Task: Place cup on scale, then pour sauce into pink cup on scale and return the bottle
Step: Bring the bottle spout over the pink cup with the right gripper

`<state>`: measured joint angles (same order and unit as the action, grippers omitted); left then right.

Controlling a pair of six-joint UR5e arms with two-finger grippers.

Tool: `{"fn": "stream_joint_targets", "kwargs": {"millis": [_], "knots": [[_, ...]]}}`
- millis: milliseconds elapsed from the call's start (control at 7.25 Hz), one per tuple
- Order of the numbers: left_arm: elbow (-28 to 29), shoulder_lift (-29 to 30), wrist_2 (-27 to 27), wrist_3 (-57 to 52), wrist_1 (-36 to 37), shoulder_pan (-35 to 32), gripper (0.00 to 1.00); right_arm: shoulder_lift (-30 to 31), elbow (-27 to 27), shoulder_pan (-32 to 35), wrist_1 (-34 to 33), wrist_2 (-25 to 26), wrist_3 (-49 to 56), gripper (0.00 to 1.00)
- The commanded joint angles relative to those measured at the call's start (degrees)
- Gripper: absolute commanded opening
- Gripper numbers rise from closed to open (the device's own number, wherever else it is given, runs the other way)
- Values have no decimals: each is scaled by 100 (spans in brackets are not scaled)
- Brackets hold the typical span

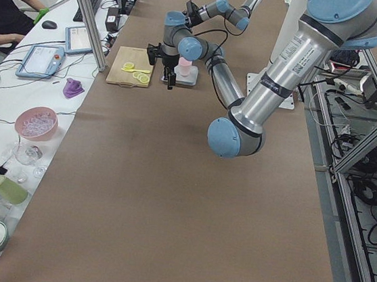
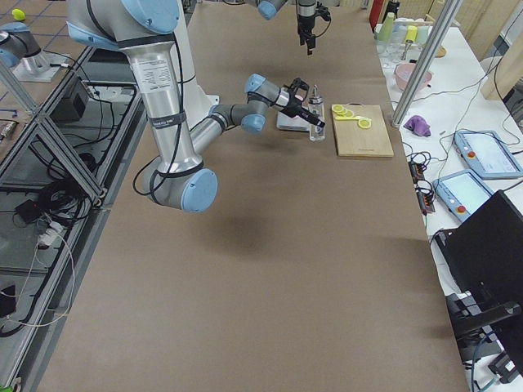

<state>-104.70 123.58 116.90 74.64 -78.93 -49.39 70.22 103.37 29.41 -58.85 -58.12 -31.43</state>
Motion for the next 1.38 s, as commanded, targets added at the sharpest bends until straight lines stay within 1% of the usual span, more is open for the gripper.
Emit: {"fn": "stream_joint_targets", "kwargs": {"millis": [0, 138, 276, 414, 552, 690, 828, 966, 1103, 1241], "knots": [[-6, 0, 0, -20, 0, -9, 98, -52, -27, -6, -152, 73, 865, 0], [-6, 0, 0, -46, 9, -61, 98, -60, -19, -32, -553, 186, 884, 0], [-50, 0, 35, -412, 70, -236, 98, -61, -19, -50, -792, 301, 884, 0], [-85, -166, 52, -885, 88, -446, 98, -104, -45, -172, -917, 728, 884, 0], [-155, -385, 70, -1569, 97, -718, 98, -287, -97, -277, -1240, 924, 902, 0], [-260, -657, 366, -2133, 97, -947, 98, -333, -89, -322, -1461, 952, 902, 0], [-391, -964, 430, -2973, 97, -1123, 98, -342, -124, -409, -1480, 1187, 972, 0], [-445, -1228, 404, -3643, 79, -1351, 98, -438, -220, -462, -1480, 1372, 1355, 0], [-419, -1301, 430, -3737, 79, -1493, 98, -465, -291, -524, -1480, 1444, 1437, 0], [-402, -1362, 404, -3781, 70, -1529, 98, -500, -431, -612, -1506, 1662, 1464, 0]]}}
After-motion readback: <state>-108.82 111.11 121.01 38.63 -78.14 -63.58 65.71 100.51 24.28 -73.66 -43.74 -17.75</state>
